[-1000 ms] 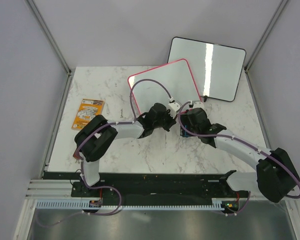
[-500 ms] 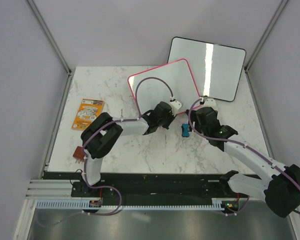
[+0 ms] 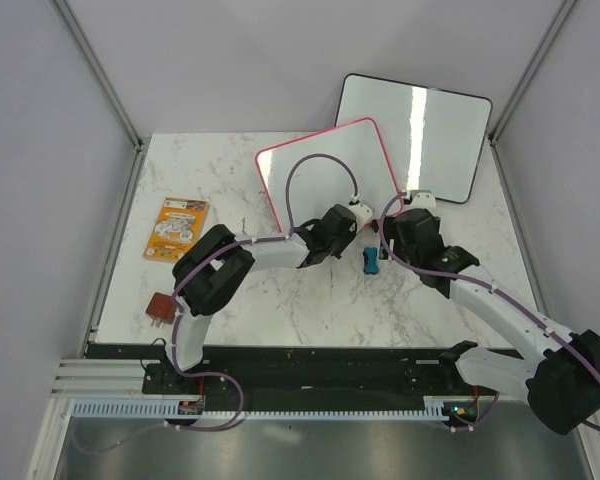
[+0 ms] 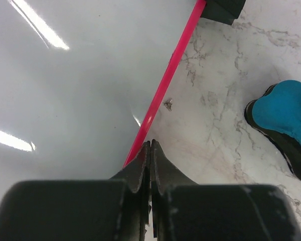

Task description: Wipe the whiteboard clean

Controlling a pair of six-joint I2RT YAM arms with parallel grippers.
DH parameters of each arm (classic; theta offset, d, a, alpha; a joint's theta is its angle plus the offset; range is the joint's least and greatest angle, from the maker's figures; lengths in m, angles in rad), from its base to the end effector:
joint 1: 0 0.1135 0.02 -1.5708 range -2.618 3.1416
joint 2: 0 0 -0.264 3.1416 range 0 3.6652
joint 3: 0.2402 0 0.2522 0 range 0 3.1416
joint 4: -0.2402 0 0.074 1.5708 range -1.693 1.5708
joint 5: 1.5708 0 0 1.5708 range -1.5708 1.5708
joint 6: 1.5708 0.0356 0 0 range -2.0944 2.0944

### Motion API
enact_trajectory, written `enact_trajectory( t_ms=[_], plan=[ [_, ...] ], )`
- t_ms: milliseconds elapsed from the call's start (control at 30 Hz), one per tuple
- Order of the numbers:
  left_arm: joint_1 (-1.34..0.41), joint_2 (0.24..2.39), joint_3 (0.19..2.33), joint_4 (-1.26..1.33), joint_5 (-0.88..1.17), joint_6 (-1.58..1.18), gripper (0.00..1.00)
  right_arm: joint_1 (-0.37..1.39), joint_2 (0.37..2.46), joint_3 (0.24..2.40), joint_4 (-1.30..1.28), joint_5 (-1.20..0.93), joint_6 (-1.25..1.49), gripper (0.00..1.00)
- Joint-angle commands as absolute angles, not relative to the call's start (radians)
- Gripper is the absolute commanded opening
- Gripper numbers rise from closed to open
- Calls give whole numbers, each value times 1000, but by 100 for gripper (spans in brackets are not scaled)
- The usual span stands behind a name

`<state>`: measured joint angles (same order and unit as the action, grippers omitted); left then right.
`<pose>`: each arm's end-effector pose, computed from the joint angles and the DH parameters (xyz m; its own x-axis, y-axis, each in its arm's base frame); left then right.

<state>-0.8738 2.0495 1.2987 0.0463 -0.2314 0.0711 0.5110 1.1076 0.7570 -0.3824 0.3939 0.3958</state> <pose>0.2915 -0.3355 0.1542 -0.3696 0.5493 -0.7495 0.6621 0.7216 0.2023 0.2092 0.1016 0.2504 -0.6167 0.0624 -0.7847 0.0379 0.9981 0.0496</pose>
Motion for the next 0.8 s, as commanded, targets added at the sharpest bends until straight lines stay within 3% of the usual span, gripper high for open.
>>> enact_trajectory(
  t_ms=[0,300,600,633,733,767],
  plan=[
    [-871,2059,1348,-26,-348,130,2,502,1097,810,-394,408,377,83],
    [-873,2036,1330,-66,-468,132,2,503,1111,819,-396,405,373,83],
    [-887,1952,1250,-3,-394,152,2,502,1114,816,-394,391,377,83],
    [-894,1936,1241,23,-365,152,4,503,1115,812,-391,391,379,83],
    [-925,1856,1186,58,-286,158,31,503,1117,807,-384,387,380,84],
    [-936,1836,1152,83,-272,167,50,503,1117,804,-380,384,379,85]
  ],
)
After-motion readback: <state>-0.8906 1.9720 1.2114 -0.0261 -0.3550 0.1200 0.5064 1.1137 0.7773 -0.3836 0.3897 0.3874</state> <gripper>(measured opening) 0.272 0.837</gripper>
